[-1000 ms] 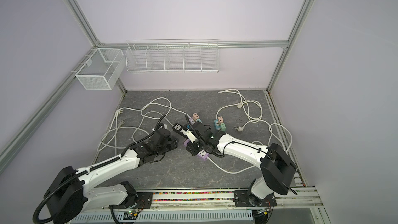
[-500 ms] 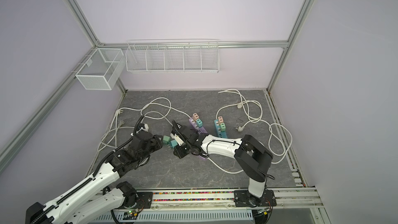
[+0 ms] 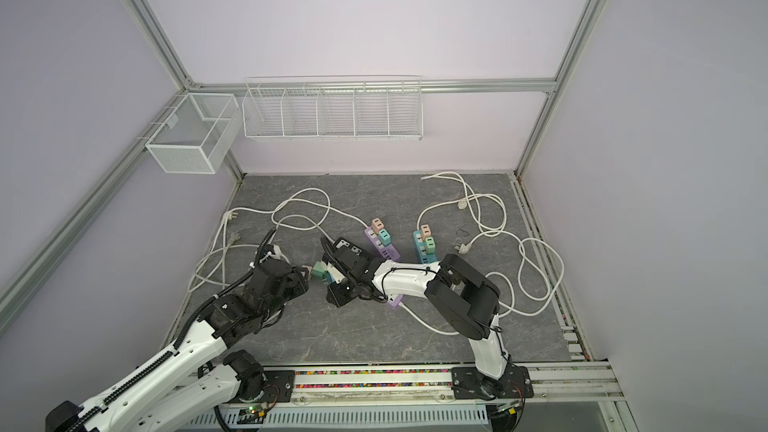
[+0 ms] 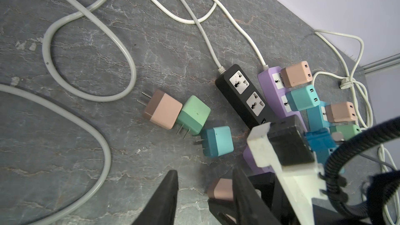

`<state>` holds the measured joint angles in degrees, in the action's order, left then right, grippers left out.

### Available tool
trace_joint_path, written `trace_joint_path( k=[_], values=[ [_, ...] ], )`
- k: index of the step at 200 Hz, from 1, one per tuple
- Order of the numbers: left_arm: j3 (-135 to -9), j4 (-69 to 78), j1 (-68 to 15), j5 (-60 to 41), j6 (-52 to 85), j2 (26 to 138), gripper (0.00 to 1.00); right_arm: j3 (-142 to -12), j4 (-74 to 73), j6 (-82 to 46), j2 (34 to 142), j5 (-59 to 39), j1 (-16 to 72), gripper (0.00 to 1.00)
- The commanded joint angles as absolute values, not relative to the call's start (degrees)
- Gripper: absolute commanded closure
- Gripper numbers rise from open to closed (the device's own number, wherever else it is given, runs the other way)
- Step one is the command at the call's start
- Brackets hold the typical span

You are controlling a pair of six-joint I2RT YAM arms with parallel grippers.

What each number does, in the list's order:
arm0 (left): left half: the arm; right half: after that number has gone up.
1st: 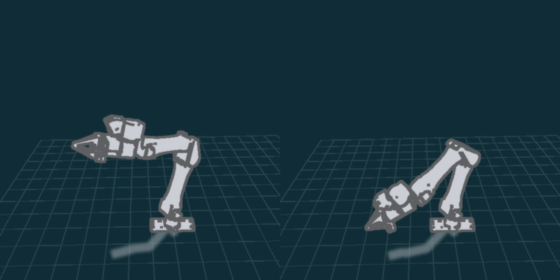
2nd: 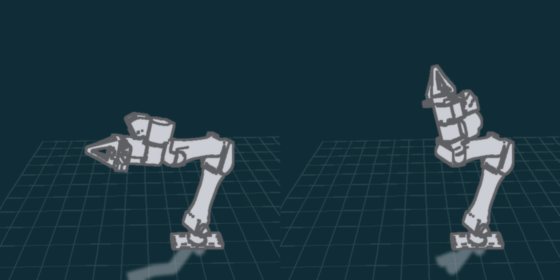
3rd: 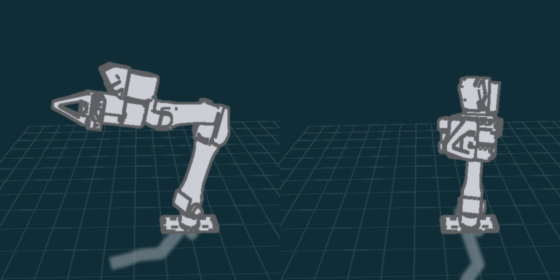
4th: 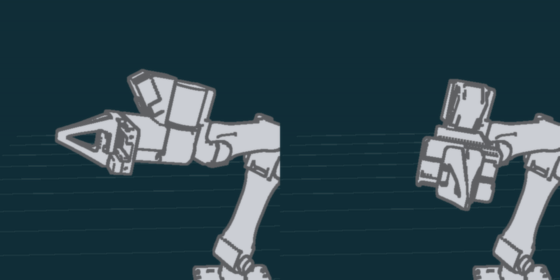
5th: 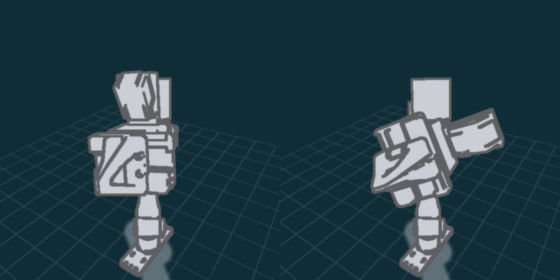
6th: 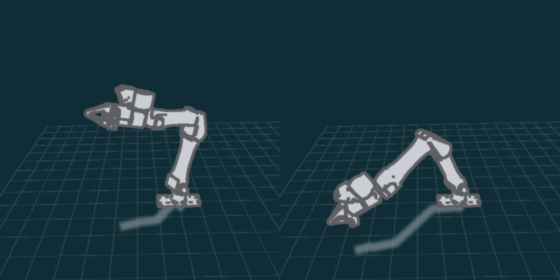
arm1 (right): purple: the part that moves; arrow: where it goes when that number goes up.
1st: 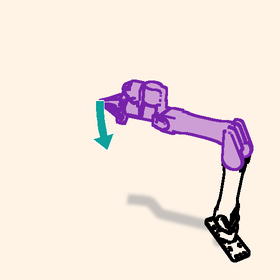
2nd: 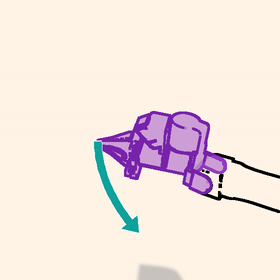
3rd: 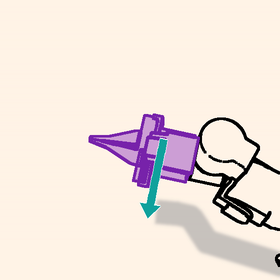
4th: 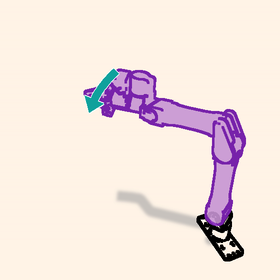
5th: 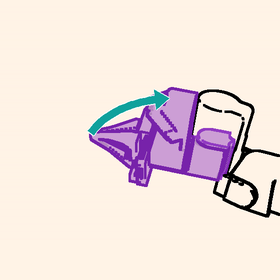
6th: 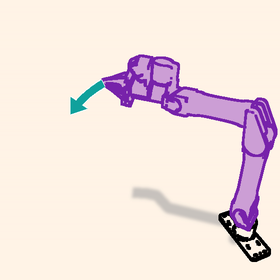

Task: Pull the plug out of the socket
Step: 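Carry the pink adapter beside the teal adapter and lower it onto the table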

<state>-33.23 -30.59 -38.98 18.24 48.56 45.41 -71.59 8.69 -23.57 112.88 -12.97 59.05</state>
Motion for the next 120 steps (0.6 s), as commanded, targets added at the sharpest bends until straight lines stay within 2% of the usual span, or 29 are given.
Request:
trace_joint_path(
  k=[1, 53, 120],
  values=[
    [-32.4, -31.7, -38.7, 19.6, 48.3, 45.1, 0.57, -73.2, 7.9, -23.5, 114.2, -14.2, 59.4, 0.81],
    [-31.8, -30.7, -38.5, 19.3, 48.2, 45.9, 0.57, -73.8, 8.5, -23.1, 115.6, -14.1, 59.5, 0.75],
    [-32.7, -30.1, -38.0, 19.3, 47.1, 47.0, 0.56, -75.2, 12.6, -20.5, 114.1, -10.8, 59.5, 0.55]
  ],
)
